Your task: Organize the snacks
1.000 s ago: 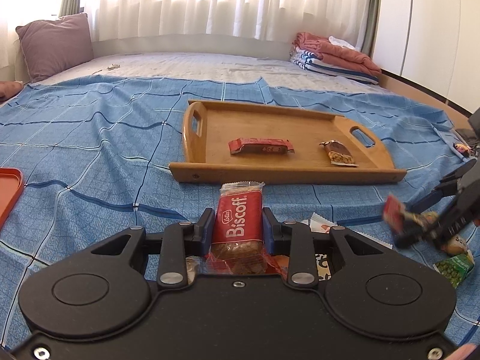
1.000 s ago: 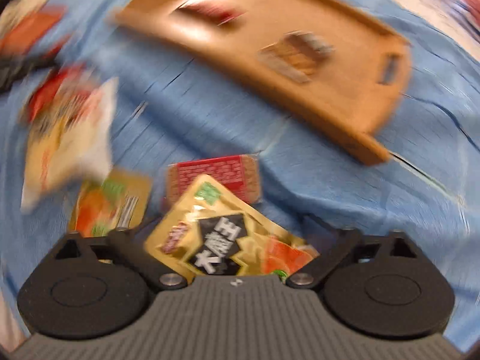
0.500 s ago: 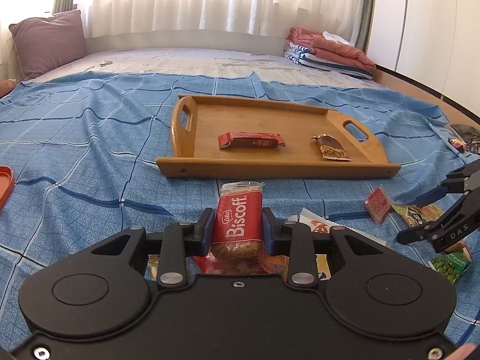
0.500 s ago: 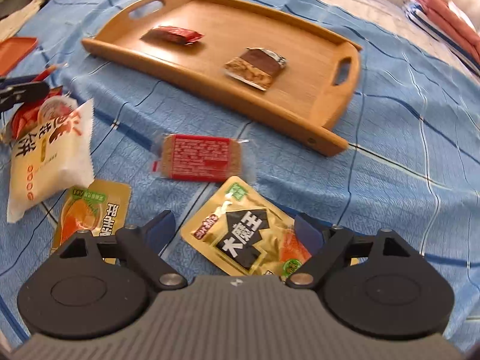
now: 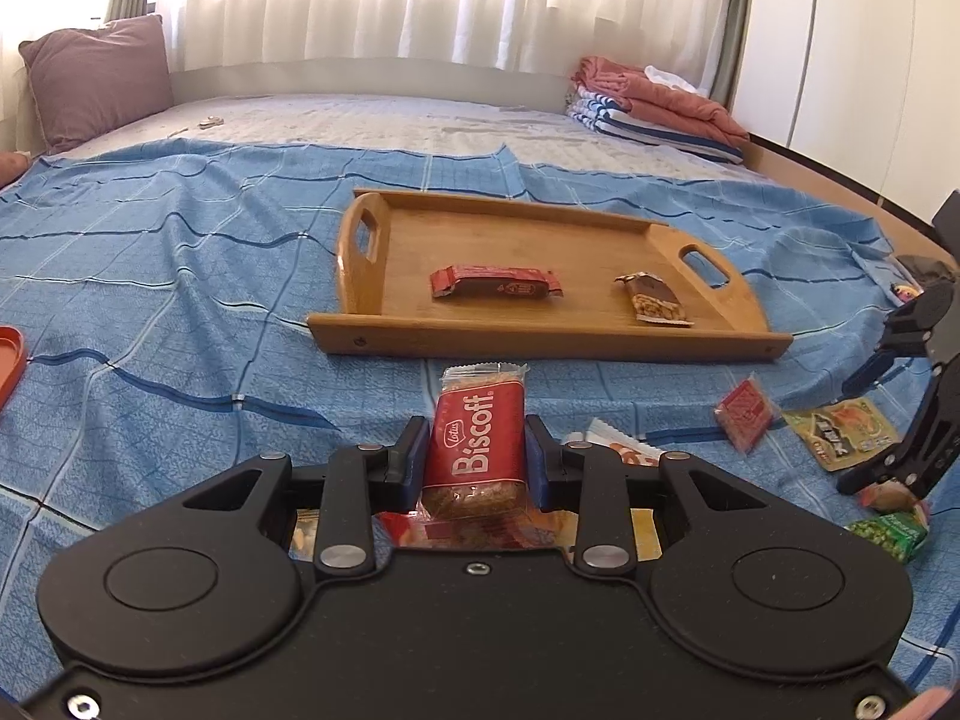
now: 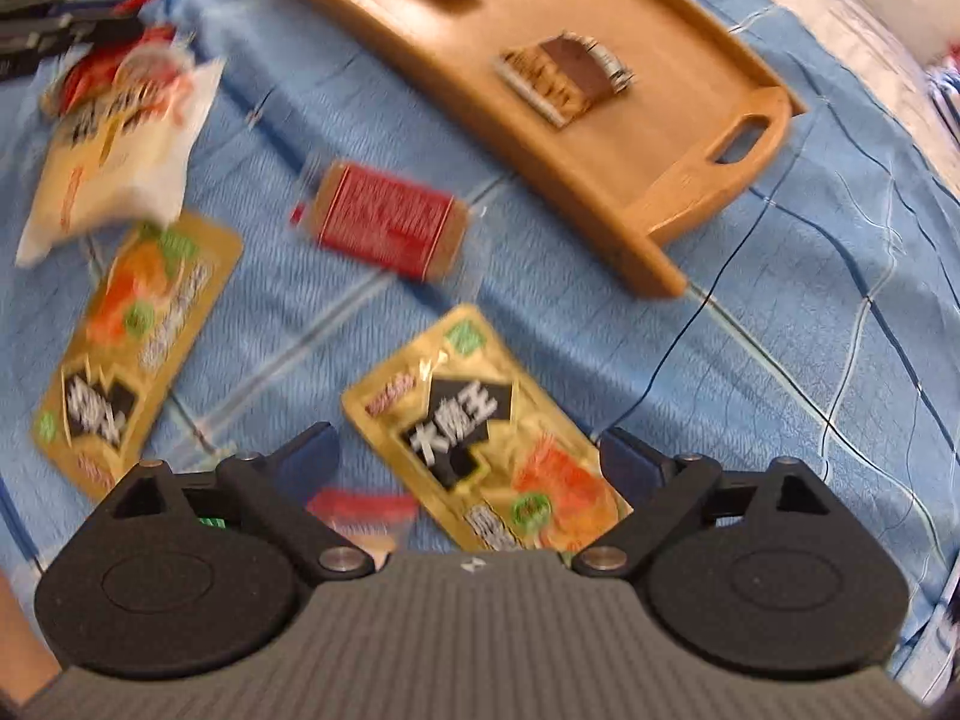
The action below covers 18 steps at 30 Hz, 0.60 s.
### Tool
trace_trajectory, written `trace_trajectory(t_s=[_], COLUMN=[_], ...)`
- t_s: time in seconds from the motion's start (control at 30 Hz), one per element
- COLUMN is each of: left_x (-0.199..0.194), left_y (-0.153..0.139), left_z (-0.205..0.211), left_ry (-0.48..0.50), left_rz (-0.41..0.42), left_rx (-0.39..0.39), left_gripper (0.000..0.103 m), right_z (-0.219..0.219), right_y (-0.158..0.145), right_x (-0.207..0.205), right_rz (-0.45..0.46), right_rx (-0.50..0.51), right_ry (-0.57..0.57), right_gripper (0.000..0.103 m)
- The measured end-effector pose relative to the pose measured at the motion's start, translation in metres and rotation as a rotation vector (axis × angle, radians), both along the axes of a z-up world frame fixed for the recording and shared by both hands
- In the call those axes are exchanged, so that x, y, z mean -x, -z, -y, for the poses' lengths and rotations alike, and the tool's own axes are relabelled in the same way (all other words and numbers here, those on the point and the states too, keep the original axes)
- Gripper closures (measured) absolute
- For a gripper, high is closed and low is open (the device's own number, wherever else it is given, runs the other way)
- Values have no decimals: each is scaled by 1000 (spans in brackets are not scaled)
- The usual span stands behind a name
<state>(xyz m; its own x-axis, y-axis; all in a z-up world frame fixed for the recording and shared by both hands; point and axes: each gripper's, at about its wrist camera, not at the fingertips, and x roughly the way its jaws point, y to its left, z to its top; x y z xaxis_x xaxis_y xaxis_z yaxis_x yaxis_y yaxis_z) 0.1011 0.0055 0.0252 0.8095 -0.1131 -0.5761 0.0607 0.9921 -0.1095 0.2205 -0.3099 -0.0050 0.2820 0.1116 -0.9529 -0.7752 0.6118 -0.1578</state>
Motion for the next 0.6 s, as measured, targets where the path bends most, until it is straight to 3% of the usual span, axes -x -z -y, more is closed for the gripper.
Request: trace_trajectory(t_s=[0.1,0.2,0.3,0.37,0.6], left_x=[3,4,3,1,-2], left_y=[-1,-3,-3,-2,-2], left_z=[7,15,21,23,25], left_ry=[33,70,83,83,86], left_rz=[-4,-8,-6,-7,-12], left_rx=[7,10,15,21,29], left_gripper=[72,72,72,72,72], right_z=[11,27,35,40,49], right_y=[13,18,13,5,-8], right_x=[-7,-18,-13,-8,-2], right_rz=[-10,-39,-2,49,12], right_rx=[-39,-154,-221,-266,-455], right_ry=[45,187,310,448,751], right_gripper=[0,0,11,34,38])
